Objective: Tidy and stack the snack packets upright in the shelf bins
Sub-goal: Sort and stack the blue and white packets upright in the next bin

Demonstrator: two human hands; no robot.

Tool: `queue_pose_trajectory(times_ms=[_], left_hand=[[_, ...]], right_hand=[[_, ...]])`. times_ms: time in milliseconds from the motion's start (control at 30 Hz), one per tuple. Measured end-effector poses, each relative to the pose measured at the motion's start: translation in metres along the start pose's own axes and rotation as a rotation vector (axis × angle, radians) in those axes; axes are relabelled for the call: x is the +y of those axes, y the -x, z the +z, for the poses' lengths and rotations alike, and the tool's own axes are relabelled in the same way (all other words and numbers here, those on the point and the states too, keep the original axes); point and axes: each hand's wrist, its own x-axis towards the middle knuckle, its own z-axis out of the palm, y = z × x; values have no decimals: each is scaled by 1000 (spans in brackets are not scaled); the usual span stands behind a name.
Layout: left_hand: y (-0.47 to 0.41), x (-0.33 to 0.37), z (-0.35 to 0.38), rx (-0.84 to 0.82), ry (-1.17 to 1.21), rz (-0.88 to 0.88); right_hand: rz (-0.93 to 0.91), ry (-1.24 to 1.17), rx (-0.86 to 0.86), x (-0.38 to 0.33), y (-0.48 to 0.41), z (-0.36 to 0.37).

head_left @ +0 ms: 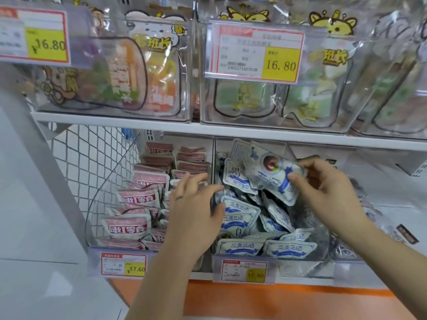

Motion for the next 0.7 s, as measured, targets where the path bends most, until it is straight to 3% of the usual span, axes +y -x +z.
queue_pose_trajectory(times_ms=[433,700], left_hand=[[-5,31,18,-64,-318,171],[-2,34,13,-197,-453,155]], right_hand=[[-262,201,-24,-7,7,1],[-182,225,-139,-4,-3,5]])
